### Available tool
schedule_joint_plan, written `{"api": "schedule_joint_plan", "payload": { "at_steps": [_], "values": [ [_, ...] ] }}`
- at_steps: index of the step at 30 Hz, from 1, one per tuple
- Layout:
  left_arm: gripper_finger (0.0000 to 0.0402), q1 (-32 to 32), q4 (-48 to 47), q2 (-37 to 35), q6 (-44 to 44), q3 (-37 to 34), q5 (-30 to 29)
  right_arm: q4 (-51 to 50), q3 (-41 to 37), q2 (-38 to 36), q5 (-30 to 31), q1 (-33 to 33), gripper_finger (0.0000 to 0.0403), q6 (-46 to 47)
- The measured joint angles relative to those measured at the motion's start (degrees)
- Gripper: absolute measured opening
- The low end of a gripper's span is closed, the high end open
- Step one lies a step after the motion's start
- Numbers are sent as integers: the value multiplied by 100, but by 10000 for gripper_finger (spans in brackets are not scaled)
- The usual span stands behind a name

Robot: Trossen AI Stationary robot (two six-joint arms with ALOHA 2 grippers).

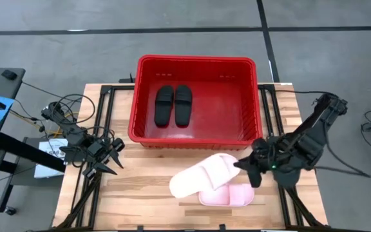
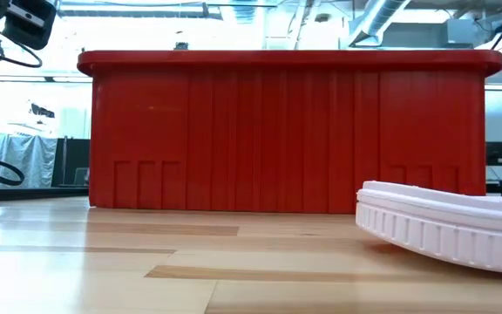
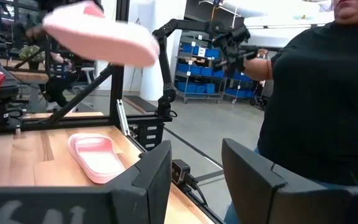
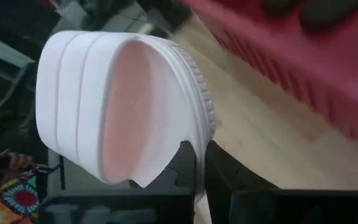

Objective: Pick and place slides into bin
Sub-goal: Put the pink slipper into the red bin

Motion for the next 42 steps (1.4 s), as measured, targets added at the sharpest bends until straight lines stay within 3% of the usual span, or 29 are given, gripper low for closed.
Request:
{"api": "schedule_joint_plan", "payload": {
  "at_steps": [11,15,27,30,34,42],
  "values": [
    [132,0,-1,0,-170,0,1,-2875,1934,0,1072,-131,0,-387],
    [132,0,-1,0,-170,0,0,-3563,2553,-4,1444,-410,0,-1036],
    [132,0,-3,0,-170,0,0,-3533,3962,-10,1481,-2882,0,-3943],
    [132,0,-3,0,-170,0,1,-3247,4170,-11,1093,-3724,0,-4911],
    [132,0,-1,0,-170,0,-118,-2405,4269,-9,140,-4968,1,-6458],
    [132,0,33,0,-170,0,-496,-1466,4274,349,-2603,-7602,1,-8579]
  ]
}}
